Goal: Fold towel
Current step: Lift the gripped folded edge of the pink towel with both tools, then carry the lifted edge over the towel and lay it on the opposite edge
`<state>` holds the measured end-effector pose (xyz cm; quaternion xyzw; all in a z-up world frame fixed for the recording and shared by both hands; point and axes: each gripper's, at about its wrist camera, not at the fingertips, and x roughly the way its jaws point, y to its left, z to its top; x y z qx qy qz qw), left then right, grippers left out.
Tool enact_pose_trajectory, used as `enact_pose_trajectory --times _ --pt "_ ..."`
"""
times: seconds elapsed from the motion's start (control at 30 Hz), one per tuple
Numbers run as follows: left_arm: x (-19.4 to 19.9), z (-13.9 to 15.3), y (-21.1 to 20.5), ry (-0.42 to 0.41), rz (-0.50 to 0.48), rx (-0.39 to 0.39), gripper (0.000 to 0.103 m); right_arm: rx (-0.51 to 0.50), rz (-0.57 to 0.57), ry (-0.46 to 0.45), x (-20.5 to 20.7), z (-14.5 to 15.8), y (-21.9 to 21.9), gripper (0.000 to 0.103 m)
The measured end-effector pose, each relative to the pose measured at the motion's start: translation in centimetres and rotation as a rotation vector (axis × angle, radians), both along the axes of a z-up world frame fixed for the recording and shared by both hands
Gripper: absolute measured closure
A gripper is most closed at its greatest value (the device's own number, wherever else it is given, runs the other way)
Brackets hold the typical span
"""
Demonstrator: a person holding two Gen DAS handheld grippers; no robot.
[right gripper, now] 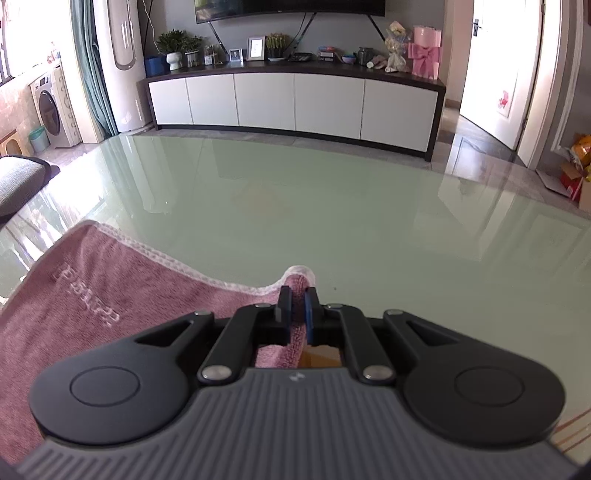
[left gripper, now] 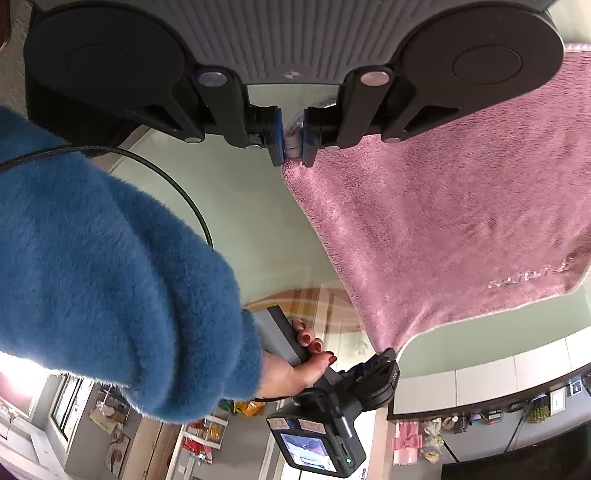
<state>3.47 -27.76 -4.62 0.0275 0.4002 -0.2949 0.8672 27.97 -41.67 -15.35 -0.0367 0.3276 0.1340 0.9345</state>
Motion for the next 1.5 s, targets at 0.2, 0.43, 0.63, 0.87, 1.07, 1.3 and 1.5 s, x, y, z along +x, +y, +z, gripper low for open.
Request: enact_pose_trajectory --times 0.2,0.43,0.63,0.87,1.07,1.3,1.5 --pt "-0.8 1.2 2.7 -0.025 0.045 -0.045 0.092 -0.008 0.007 -0.019 -0.2 1.5 1.7 0.096" --pt "-1.9 1.9 6.3 -0.042 0.112 -0.081 0.092 -0.030 0.029 -0.043 -0.1 3.1 4.8 0.096" --pt "-2.7 2.5 9.7 -0.050 0.185 -0.101 0.092 -0.043 0.056 -0.052 0.3 4.0 7.9 0.096" --pt "-2.5 2.6 12.3 -0.051 0.235 -0.122 0.092 -0.060 0.074 -0.059 0.8 4.5 10.9 0.096" --pt "-2.0 2.5 14.6 -0.055 0.275 -0.137 0.092 -0.064 0.093 -0.068 1.1 4.9 13.3 0.096" --pt "-2.1 2.5 17.5 -0.056 0.331 -0.153 0.092 -0.067 0.123 -0.078 1.4 4.9 16.5 0.096" --pt "-2.2 2.5 20.0 -0.057 0.380 -0.164 0.092 -0.069 0.149 -0.083 1.9 4.9 19.3 0.096"
